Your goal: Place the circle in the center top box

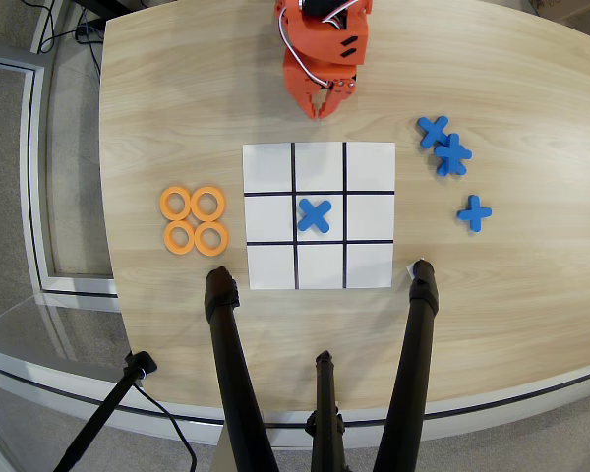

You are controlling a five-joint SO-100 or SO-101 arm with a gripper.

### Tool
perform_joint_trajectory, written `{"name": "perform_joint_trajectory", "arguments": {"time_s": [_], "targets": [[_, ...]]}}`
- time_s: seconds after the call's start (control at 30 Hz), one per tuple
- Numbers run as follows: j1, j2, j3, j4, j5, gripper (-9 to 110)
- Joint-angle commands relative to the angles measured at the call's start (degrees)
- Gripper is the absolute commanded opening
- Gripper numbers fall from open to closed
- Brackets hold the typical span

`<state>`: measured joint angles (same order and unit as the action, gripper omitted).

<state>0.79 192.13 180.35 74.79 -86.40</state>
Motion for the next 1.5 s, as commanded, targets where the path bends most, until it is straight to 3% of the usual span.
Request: {"name": "perform_joint_trajectory", "arguments": {"time_s": [0.0, 0.53, 1.17, 1.47], "targets": [[-0.5, -2.0, -2.5, -0.4, 1.1, 7], [0.6, -6.2, -6.9, -0.8, 1.2, 9], [12.1, -53.3, -52.7, -3.8, 8.2, 16], [18.8, -69.8, -62.9, -11.2, 8.3, 16]]}}
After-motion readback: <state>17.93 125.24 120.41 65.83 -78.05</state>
